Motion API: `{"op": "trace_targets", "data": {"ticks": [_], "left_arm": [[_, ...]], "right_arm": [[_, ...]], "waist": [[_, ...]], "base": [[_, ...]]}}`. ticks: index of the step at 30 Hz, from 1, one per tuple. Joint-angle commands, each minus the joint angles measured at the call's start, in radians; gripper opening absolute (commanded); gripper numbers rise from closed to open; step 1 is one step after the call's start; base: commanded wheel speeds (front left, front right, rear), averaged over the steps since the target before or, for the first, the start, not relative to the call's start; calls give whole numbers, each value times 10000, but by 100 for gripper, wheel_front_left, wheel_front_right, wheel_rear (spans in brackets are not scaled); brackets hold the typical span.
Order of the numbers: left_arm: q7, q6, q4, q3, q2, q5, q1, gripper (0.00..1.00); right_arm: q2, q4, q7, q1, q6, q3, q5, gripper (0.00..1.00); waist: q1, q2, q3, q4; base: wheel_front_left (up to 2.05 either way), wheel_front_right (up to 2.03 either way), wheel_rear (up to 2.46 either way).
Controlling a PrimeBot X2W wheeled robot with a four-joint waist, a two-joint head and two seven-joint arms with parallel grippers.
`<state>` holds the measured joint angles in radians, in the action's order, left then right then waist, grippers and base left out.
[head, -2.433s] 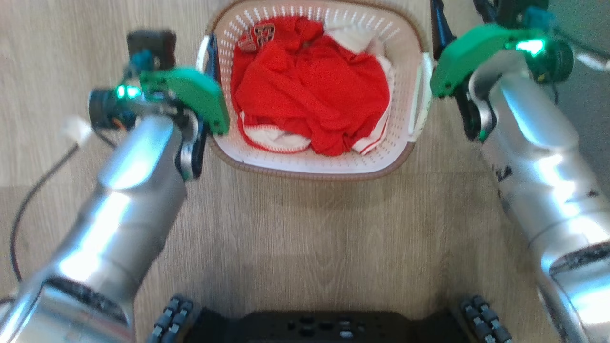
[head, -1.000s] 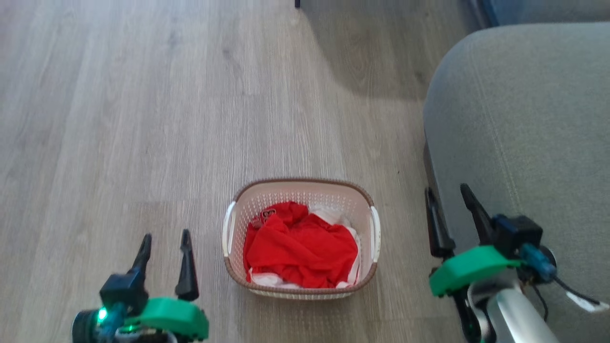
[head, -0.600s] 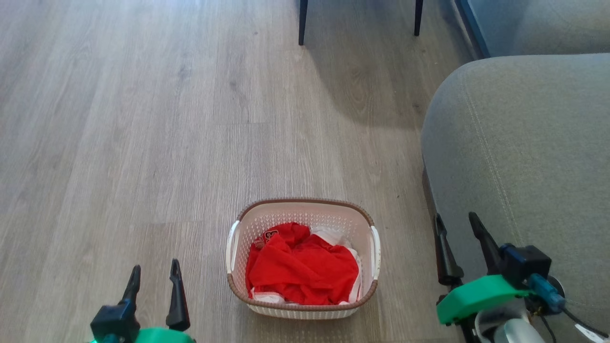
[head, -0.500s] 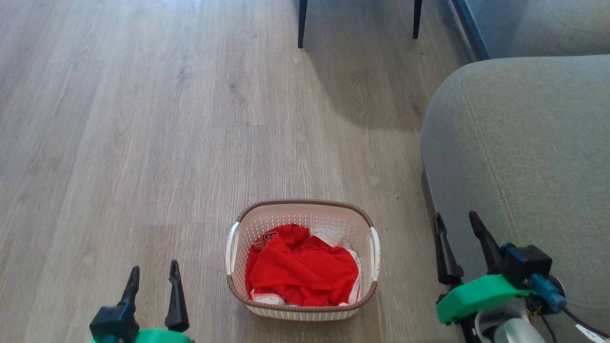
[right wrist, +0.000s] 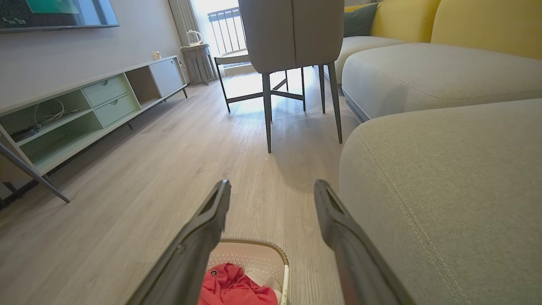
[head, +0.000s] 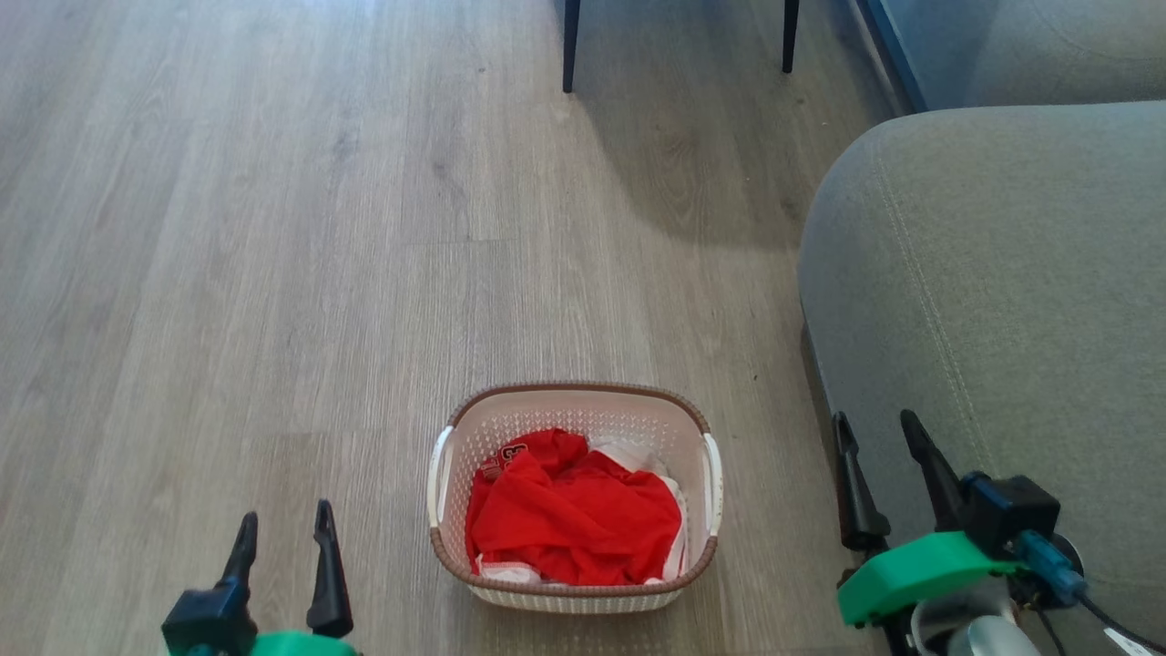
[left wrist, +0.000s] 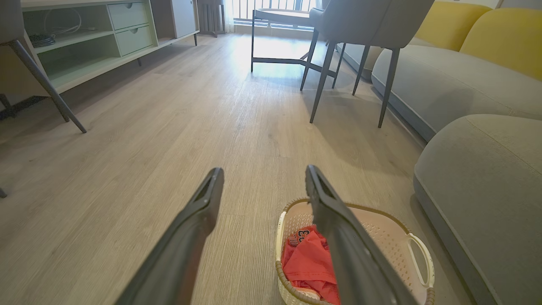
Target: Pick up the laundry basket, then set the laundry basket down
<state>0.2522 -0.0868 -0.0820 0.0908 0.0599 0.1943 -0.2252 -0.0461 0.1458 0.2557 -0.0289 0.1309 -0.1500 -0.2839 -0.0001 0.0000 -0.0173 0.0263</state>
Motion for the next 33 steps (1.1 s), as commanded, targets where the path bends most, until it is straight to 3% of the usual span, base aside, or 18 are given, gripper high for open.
{"op": "trace_targets", "data": {"ticks": [1,2,7,33], "left_arm": [[95,50,362,-351,-72,-17,392,100],[-1,32,3,-19,-4,9,1,0],[-61,83,-657,5,-21,108,-48,0],[-699,520,-895,-277,74,3176,665,0]], "right_arm": [[-41,-344,61,262,-2,-163,35,100],[0,-1,0,0,0,0,-1,0],[30,651,-17,-121,0,-72,-100,0],[-143,716,-617,186,0,284,-3037,0]], "waist": [[1,0,3,-14],[1,0,3,-16],[1,0,4,-27],[1,0,46,-76]], "base": [[0,0,0],[0,0,0],[0,0,0],[0,0,0]]}}
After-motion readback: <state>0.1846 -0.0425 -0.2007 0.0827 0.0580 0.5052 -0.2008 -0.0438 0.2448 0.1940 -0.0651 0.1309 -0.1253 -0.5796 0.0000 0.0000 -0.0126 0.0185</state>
